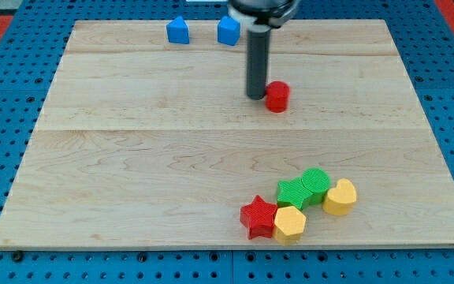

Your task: Slide the red circle towards the bottom right side of the blue cube

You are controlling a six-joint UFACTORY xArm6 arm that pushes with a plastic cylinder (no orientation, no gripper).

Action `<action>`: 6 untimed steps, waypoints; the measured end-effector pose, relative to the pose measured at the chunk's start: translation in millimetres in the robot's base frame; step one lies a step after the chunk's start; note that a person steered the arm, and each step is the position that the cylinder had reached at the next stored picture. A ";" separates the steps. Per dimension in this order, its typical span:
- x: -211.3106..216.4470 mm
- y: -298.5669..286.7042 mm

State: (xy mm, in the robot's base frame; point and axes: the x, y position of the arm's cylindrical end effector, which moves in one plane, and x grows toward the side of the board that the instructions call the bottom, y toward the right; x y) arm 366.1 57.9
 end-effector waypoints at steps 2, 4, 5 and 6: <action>49.2 -17.6; -8.8 31.9; -63.6 9.0; -24.6 -6.4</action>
